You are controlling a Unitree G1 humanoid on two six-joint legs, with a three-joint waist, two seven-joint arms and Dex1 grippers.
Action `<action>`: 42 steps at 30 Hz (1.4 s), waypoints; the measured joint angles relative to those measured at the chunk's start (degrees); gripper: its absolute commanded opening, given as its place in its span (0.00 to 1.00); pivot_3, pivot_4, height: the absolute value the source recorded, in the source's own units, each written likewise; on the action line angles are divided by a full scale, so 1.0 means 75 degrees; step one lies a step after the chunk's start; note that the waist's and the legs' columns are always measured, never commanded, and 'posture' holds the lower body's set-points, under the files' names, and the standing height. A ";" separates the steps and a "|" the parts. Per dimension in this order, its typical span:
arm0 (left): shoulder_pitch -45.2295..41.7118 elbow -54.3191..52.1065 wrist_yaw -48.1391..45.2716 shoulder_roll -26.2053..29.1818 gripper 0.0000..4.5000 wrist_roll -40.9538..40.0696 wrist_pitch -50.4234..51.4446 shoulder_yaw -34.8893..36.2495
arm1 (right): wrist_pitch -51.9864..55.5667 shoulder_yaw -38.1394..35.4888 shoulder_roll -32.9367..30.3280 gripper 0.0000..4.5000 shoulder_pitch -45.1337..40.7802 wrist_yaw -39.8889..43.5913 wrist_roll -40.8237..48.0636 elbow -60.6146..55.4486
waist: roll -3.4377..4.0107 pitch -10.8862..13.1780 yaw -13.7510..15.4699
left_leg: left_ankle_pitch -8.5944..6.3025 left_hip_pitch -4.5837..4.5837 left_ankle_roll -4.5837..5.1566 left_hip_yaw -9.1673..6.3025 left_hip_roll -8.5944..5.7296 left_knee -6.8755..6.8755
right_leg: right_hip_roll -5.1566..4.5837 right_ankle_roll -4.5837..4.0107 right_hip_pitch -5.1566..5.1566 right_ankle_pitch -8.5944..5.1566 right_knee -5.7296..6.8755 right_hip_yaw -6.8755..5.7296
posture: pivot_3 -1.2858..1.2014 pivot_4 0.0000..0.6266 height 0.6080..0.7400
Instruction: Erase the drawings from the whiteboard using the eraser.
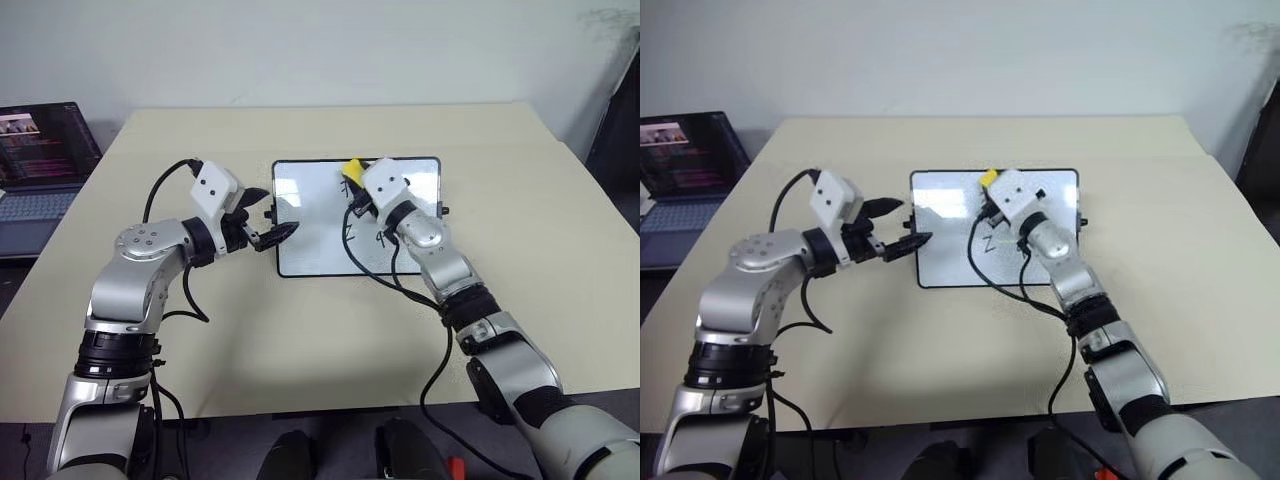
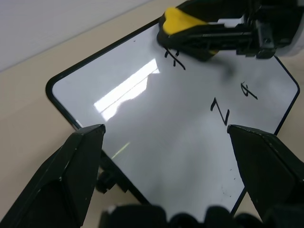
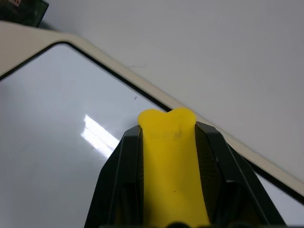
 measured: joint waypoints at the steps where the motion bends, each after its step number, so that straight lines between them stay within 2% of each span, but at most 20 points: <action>1: -0.0003 -0.0001 -0.0001 0.0000 1.00 0.0000 -0.0001 -0.0001 | -0.0108 0.0018 0.0053 0.26 -0.0077 0.0001 -0.0064 0.0182 | 0.0000 0.0000 -0.0024 | 0.0000 0.0005 0.0000 0.0007 0.0001 0.0000 | 0.0000 0.0000 0.0000 0.0000 0.0006 0.0004 | 0.52 0.24 1.00; 15: 0.0002 -0.0096 0.0035 0.0000 1.00 -0.0001 0.0000 0.0000 | -0.0710 0.0309 0.0357 0.25 -0.0156 0.0275 -0.0608 0.0914 | -0.0004 -0.0003 -0.0168 | 0.0002 0.0035 0.0000 0.0017 0.0004 0.0011 | 0.0000 -0.0001 0.0009 0.0001 0.0045 0.0016 | 0.52 0.24 1.00; 21: 0.0002 -0.0096 0.0074 0.0000 1.00 -0.0001 0.0000 0.0000 | -0.0705 0.0319 0.0248 0.25 -0.0192 -0.0171 -0.0874 0.0917 | -0.0005 -0.0004 -0.0160 | 0.0004 0.0035 -0.0002 0.0016 0.0004 0.0016 | -0.0002 -0.0002 0.0011 0.0002 0.0047 0.0015 | 0.52 0.24 1.00; 27: 0.0051 -0.0096 0.0158 0.0000 1.00 -0.0005 0.0000 0.0000 | -0.0615 0.0187 -0.0085 0.25 -0.0280 -0.0636 -0.0952 0.0907 | -0.0010 -0.0007 0.0008 | 0.0005 0.0035 -0.0002 0.0012 0.0003 0.0017 | -0.0004 -0.0003 0.0017 0.0003 0.0047 0.0012 | 0.52 0.24 1.00; 36: 0.0082 -0.0101 0.0160 -0.0001 1.00 -0.0012 0.0000 0.0000 | -0.0449 0.0187 -0.0074 0.25 -0.0058 -0.0597 -0.0930 0.0581 | -0.0016 -0.0011 0.0025 | 0.0006 0.0035 -0.0001 0.0012 0.0003 0.0018 | -0.0004 -0.0004 0.0019 0.0004 0.0047 0.0010 | 0.52 0.24 1.00; 42: 0.0087 -0.0121 0.0162 -0.0001 1.00 -0.0011 0.0000 0.0001 | -0.0278 0.0276 -0.0258 0.25 0.0473 -0.0048 -0.0949 -0.0043 | -0.0025 -0.0018 0.0023 | 0.0004 0.0041 0.0002 0.0012 0.0003 0.0018 | -0.0003 -0.0004 0.0025 0.0004 0.0046 0.0010 | 0.52 0.24 1.00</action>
